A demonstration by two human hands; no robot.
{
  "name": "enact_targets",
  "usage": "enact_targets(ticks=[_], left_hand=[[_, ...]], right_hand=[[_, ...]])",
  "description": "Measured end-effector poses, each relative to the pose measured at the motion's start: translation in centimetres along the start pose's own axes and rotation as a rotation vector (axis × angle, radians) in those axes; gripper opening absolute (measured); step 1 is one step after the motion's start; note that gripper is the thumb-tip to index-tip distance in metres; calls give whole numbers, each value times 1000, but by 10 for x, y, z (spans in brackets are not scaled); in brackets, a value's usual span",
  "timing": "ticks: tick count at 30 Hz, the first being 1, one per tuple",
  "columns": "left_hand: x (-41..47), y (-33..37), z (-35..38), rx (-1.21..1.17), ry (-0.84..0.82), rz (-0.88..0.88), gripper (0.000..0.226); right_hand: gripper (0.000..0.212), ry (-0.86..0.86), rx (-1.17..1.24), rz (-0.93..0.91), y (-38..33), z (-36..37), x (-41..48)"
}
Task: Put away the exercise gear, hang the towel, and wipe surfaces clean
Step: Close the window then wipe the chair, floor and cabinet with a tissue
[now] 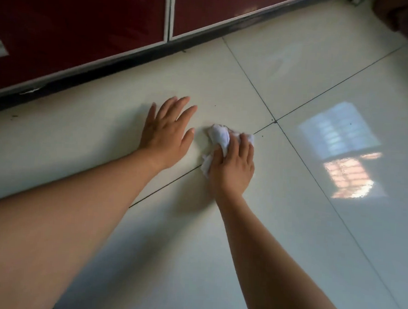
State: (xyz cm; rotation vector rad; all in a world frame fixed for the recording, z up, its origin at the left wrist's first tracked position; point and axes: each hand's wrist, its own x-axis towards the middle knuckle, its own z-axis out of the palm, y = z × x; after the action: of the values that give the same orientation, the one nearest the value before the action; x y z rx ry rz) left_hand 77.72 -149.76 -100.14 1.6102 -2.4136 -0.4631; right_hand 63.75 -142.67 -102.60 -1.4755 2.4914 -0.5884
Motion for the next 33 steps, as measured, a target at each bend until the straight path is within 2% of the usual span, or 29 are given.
enact_targets(ticks=[6,9,11,13,16,21,23,26,28,33], left_hand=[[53,10,36,75,-6,-75,59],[51,9,42,92,27,-80,67],[51,10,41,91,31,-78,70],[53,9,41,89,45,-68,71],[54,8,40,75,56,-57,70],[54,9,39,62,49,-62,67],[54,8,39,66,47,-59,68],[55,9,38,64,39,-68,69],[56,9,38,59,42,-72,70],[55,8,39,52,64,-55,68]], right_hand=[[41,21,-15,-226,26,-10,-3],[45,22,-40,-115,28,-7,15],[56,38,-50,-12,18,0,45],[63,40,-66,15,5,7,74],[57,75,-61,-62,0,11,89],[52,31,-36,-235,26,-2,66],[52,66,-31,-135,25,0,78],[60,148,-32,114,12,6,115],[59,144,-30,135,3,7,134],[43,39,39,-268,12,-1,99]])
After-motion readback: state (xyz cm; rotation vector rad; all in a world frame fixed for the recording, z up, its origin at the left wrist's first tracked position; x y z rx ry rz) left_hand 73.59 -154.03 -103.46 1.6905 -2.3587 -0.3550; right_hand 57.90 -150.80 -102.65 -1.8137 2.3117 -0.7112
